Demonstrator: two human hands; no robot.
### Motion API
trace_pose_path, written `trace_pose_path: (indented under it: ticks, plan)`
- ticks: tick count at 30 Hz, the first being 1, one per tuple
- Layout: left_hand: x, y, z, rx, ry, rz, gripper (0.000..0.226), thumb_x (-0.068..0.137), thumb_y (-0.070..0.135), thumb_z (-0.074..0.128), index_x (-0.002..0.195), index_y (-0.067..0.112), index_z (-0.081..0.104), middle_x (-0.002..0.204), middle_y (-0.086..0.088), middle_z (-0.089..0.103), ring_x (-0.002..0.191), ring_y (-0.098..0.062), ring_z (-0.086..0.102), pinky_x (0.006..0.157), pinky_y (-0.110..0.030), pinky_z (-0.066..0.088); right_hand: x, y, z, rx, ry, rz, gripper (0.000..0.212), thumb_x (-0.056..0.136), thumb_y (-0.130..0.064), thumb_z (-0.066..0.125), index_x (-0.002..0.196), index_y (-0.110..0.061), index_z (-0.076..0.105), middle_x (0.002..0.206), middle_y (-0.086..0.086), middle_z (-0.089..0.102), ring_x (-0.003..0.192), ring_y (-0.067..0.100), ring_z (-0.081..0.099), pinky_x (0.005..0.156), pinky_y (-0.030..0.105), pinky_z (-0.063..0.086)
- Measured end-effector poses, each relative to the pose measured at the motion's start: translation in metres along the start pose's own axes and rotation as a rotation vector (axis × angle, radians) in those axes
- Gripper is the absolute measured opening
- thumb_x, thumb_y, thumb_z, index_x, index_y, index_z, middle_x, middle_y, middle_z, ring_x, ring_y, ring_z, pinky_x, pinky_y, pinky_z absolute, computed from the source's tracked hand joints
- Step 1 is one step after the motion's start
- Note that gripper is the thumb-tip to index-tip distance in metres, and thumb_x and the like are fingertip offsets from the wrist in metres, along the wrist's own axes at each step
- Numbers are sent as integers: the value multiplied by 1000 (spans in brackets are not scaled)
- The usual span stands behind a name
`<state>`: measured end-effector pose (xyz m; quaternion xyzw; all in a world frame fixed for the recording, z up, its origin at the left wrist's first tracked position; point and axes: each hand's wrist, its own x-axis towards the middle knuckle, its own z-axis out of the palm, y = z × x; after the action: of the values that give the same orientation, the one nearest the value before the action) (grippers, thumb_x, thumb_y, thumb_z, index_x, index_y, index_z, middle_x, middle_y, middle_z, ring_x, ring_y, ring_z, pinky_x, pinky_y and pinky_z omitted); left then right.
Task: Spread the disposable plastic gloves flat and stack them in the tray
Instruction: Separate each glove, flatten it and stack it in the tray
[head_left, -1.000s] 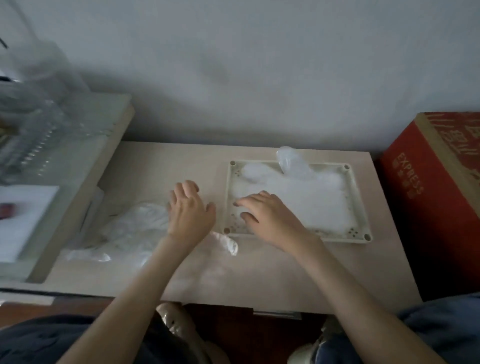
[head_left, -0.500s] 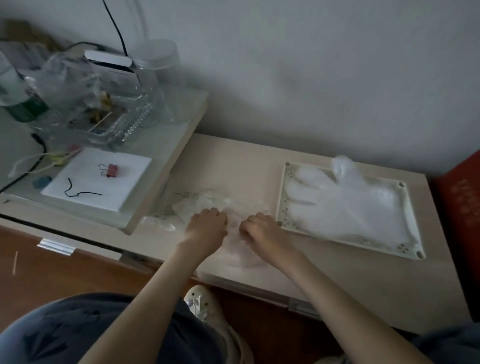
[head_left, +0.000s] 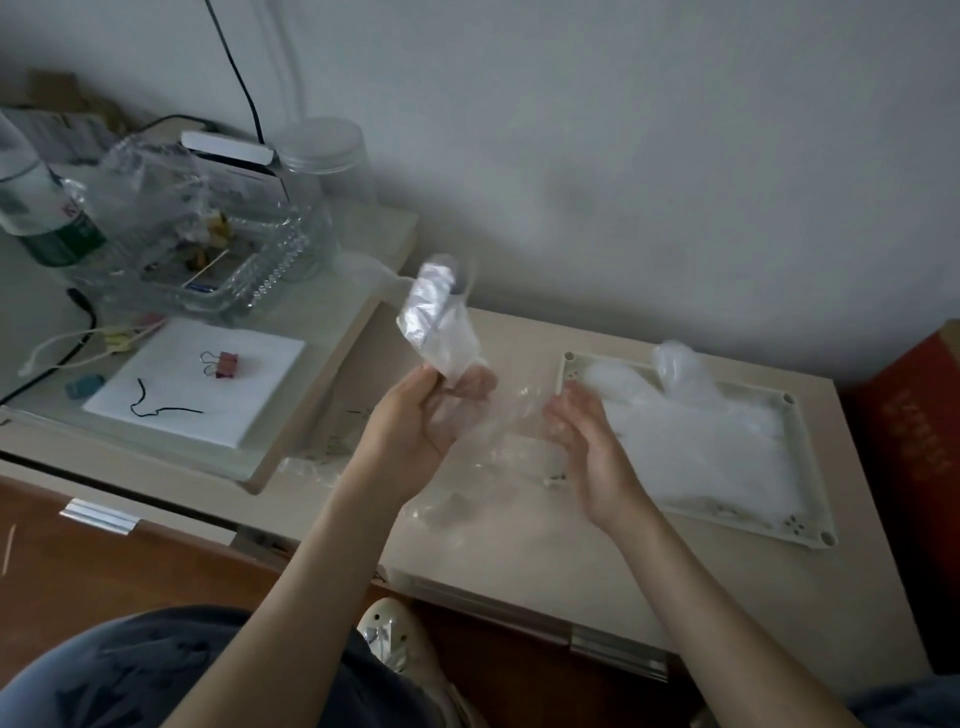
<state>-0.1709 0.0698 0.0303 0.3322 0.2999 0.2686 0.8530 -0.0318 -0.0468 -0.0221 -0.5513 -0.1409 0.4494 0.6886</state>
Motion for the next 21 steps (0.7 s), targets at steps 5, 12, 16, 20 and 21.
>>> trace_pose_path:
  ticks: [5,12,16,20,21]
  plan:
    - [-3,-10,9,-88,-126,-48,38,100,14,37,92,-1,71,100,-10,70,99,-24,67,87,-36,55,-3,-1,2,27,-183,252,108,45,-65,82,131,-14,44,132,9,53,122,19,53,107,36,38]
    - [-3,-27,32,-69,-358,-130,18,76,9,55,88,-2,64,93,-13,66,84,-24,67,75,-31,56,-2,-14,-13,65,-378,96,66,59,-66,76,109,-24,68,128,-1,60,126,14,50,104,28,34]
    - [11,-46,49,57,-342,-66,12,82,3,50,86,4,61,89,-13,60,78,-22,61,68,-31,53,-7,-26,-41,161,-423,-63,84,70,-67,66,124,-4,59,137,20,50,133,33,42,112,42,31]
    - [21,-63,61,156,-367,-66,23,82,5,50,94,6,69,107,-19,62,93,-25,64,83,-38,50,-4,-36,-67,16,-269,-218,66,82,-43,69,112,13,54,126,41,48,120,53,45,100,51,38]
    - [25,-67,66,131,-390,-91,24,82,4,51,99,6,68,117,-21,60,102,-28,62,93,-41,46,-5,-42,-77,12,-201,-225,54,83,-36,70,104,12,57,118,40,54,112,53,51,93,49,42]
